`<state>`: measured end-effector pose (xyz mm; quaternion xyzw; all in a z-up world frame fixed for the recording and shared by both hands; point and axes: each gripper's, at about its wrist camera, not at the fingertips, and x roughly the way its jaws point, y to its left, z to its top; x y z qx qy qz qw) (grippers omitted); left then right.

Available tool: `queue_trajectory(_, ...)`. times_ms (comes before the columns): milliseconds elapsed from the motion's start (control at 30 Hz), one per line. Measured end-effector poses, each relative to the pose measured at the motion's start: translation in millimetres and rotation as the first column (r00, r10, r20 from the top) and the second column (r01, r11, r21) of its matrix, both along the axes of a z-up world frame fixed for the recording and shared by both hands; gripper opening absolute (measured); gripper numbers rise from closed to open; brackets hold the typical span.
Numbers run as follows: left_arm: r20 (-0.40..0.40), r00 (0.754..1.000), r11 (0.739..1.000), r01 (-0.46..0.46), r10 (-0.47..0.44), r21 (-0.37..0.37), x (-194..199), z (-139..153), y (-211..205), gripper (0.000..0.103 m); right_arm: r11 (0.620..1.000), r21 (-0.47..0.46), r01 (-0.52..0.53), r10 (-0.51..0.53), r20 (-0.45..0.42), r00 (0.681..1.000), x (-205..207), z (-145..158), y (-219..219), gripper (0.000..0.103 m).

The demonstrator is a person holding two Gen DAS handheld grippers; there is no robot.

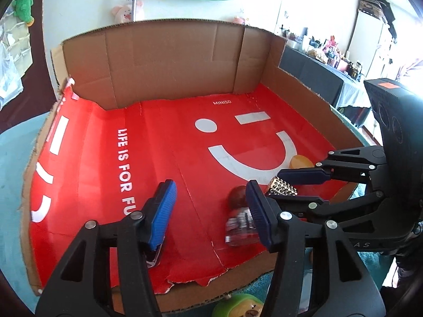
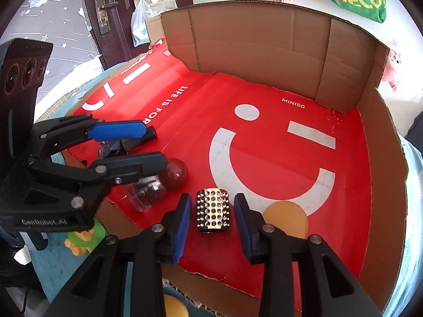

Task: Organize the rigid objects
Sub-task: 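Open the right tool to drop the studded cylinder while both tools withdraw from the box, then move both tools back over the table toward the remaining items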

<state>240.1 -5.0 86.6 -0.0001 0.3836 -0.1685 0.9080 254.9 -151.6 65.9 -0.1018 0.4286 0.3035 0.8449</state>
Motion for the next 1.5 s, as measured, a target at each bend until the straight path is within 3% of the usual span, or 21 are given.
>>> queue_trajectory(233,0.075,0.997,1.000,-0.019,0.019,-0.002,-25,21,4,0.065,0.999,0.024,0.025,-0.026,0.041,0.999,-16,21,-10,0.045)
queue_trajectory(433,0.137,0.989,0.998,-0.047,0.052,-0.041,-61,45,12,0.075,0.995,0.077,0.060,-0.069,0.118,0.991,-49,57,-25,0.067)
queue_trajectory(600,0.205,0.974,0.995,-0.082,0.093,-0.063,-95,63,18,0.081,0.986,0.136,0.100,-0.125,0.189,0.974,-82,85,-38,0.090)
queue_trajectory(733,0.260,0.957,0.991,-0.114,0.127,-0.068,-121,73,23,0.083,0.979,0.156,0.129,-0.167,0.259,0.951,-115,101,-43,0.097)
queue_trajectory(800,0.292,0.945,0.989,-0.132,0.145,-0.063,-137,77,26,0.089,0.976,0.164,0.142,-0.185,0.287,0.940,-130,105,-43,0.102)
queue_trajectory(1000,0.357,0.920,0.986,-0.150,0.165,-0.069,-175,78,27,0.094,0.959,0.209,0.193,-0.260,0.371,0.891,-177,110,-48,0.103)
queue_trajectory(1233,0.410,0.890,0.979,-0.171,0.201,-0.109,-209,61,23,0.095,0.935,0.246,0.255,-0.344,0.460,0.818,-219,89,-54,0.103)
queue_trajectory(1333,0.401,0.892,0.978,-0.178,0.208,-0.112,-214,50,21,0.096,0.925,0.262,0.274,-0.372,0.493,0.786,-232,74,-56,0.103)
queue_trajectory(1500,0.383,0.893,0.970,-0.199,0.238,-0.140,-220,22,20,0.096,0.910,0.299,0.288,-0.405,0.488,0.773,-241,48,-63,0.103)
